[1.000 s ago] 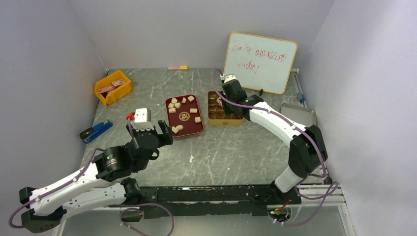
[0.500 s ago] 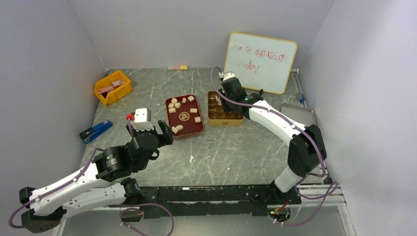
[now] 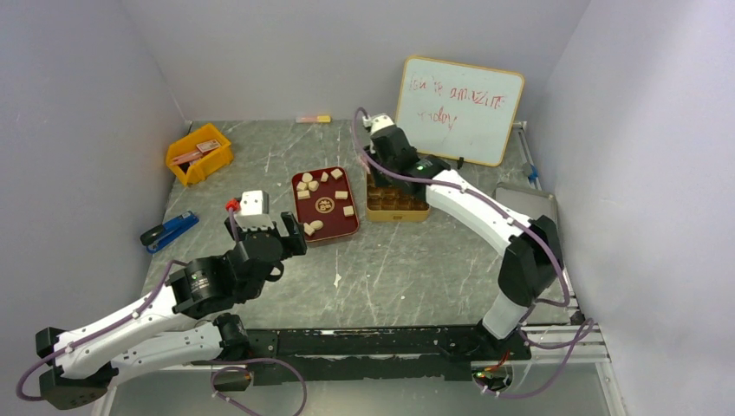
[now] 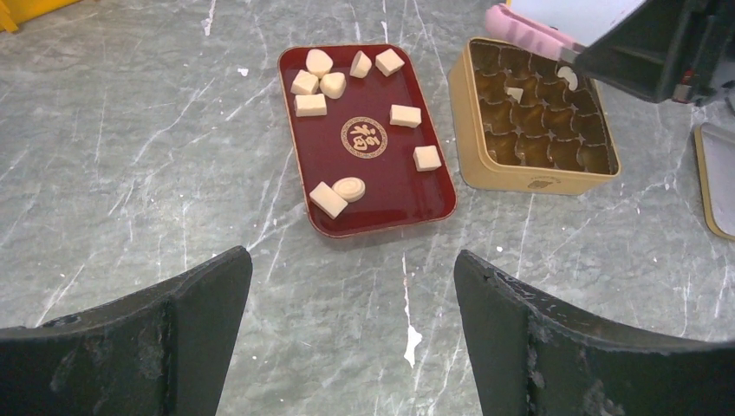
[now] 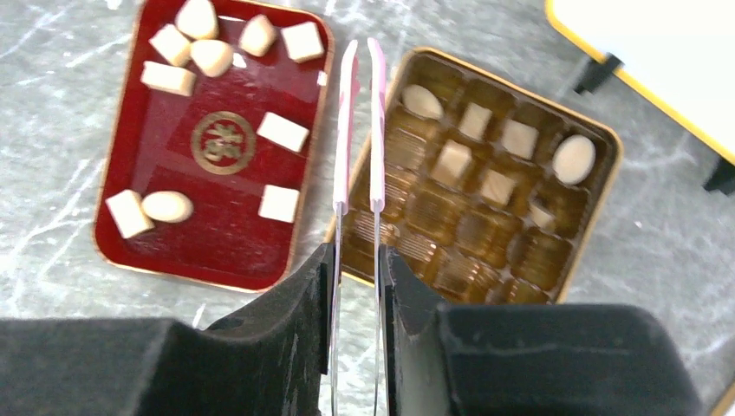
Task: Pack the chocolate
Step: Pick up the fake chocolate from the plate.
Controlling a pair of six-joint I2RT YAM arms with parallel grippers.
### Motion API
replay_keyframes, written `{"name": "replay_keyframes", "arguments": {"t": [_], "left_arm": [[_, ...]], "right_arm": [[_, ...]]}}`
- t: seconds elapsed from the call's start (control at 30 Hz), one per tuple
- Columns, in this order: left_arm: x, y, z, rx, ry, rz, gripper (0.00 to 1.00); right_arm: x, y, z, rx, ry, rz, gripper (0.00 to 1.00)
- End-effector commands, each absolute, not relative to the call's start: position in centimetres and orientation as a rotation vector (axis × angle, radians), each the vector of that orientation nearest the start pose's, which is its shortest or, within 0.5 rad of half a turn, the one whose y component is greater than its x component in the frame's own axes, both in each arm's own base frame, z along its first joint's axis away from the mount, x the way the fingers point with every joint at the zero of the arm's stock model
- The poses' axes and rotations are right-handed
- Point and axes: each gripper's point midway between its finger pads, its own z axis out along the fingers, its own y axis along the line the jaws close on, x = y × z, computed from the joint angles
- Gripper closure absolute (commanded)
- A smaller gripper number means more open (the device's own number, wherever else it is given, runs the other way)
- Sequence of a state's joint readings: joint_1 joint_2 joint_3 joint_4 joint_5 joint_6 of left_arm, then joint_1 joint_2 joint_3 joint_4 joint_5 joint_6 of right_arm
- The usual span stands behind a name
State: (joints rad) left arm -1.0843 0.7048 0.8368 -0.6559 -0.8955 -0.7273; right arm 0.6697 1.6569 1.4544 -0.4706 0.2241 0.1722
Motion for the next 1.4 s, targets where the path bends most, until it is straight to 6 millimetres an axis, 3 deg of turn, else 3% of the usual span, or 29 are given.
{"name": "replay_keyframes", "arguments": {"t": [0.0, 0.27, 0.43, 0.83, 1.37], "left_arm": [[20.8, -13.7, 26.4, -0.215, 1.859, -0.335, 0.09], [20.6, -13.3, 26.4, -0.221, 1.861, -0.331, 0.09], [20.6, -13.5, 26.7, -0.224, 1.862, -0.338, 0.09], [19.9, -11.7, 26.5, -0.238, 1.875, -0.307, 0.09], [20.2, -12.2, 25.9, -0.221, 1.872, -0.305, 0.09]], "right_arm": [[38.2, 30.0, 21.4, -0.510, 2.139, 0.242, 0.75], [36.9, 36.4, 19.2, -0.661, 2.137, 0.285, 0.74], [36.4, 38.9, 17.3, -0.738, 2.144, 0.282, 0.74], [36.0, 42.0, 14.7, -0.830, 2.143, 0.347, 0.74], [36.9, 42.9, 11.9, -0.936, 2.127, 0.281, 0.73]]}}
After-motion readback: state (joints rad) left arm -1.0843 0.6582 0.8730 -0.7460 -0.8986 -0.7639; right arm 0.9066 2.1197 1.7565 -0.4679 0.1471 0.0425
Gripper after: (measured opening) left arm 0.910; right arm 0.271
